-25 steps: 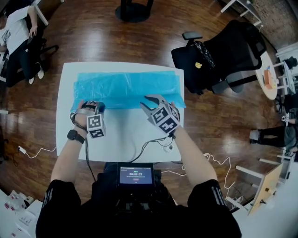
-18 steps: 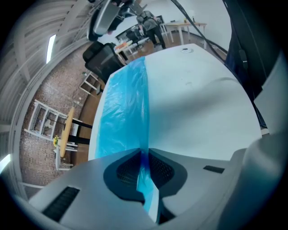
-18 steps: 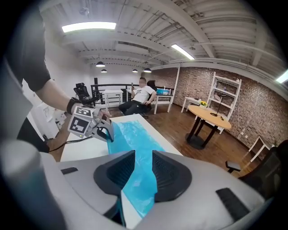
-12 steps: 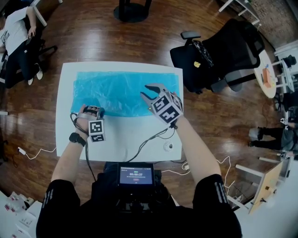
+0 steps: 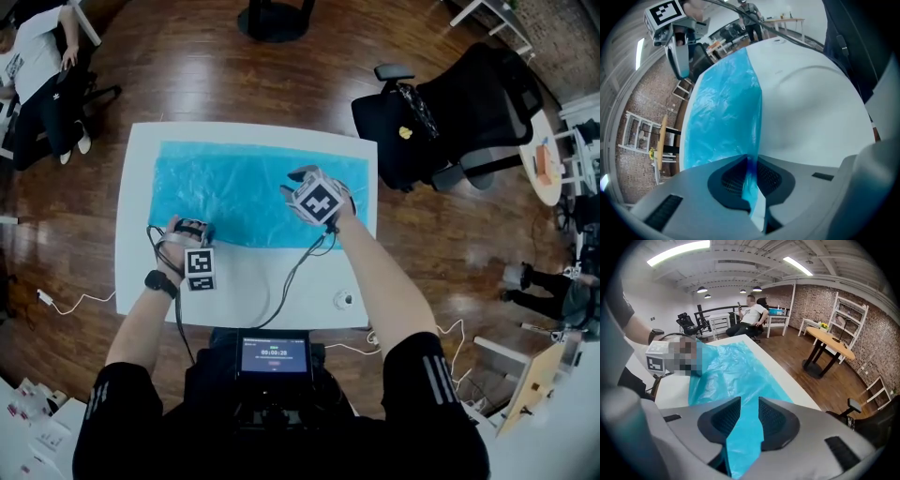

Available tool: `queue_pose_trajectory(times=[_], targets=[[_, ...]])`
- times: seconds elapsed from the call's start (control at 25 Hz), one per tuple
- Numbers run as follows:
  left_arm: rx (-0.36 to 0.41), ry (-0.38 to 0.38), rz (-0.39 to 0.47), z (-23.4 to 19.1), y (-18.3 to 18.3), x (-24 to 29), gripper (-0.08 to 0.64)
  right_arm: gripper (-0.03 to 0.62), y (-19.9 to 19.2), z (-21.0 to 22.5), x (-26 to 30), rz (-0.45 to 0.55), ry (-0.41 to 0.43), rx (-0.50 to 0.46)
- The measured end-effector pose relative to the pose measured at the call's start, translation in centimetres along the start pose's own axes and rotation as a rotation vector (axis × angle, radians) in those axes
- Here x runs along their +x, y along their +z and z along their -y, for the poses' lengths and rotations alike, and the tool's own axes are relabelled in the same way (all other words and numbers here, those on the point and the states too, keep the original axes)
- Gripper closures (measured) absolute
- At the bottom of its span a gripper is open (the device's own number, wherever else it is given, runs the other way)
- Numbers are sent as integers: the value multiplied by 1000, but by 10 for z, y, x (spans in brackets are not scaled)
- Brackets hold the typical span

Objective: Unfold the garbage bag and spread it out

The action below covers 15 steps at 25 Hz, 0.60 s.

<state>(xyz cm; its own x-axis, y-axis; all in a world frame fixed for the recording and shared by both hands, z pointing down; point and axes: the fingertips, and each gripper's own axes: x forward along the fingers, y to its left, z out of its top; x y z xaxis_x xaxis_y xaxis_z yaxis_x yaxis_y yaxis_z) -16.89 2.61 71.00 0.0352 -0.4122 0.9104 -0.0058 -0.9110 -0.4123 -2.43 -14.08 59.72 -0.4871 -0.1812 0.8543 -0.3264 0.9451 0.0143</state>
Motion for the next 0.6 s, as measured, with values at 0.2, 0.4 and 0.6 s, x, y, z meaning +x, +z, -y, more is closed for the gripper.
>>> queue_pose_trajectory(times=[0.2,0.4,0.6], targets=[[1,-10,-4,3,-1,5,541,443,-29,-8,42,-78,27,20],[26,-17,-28,2,-4,0,541,443,-60,-19,72,-155,63,64],[33,-27,-26,1,-7,-2,523,442,-64,-24,82,-147,69,91]])
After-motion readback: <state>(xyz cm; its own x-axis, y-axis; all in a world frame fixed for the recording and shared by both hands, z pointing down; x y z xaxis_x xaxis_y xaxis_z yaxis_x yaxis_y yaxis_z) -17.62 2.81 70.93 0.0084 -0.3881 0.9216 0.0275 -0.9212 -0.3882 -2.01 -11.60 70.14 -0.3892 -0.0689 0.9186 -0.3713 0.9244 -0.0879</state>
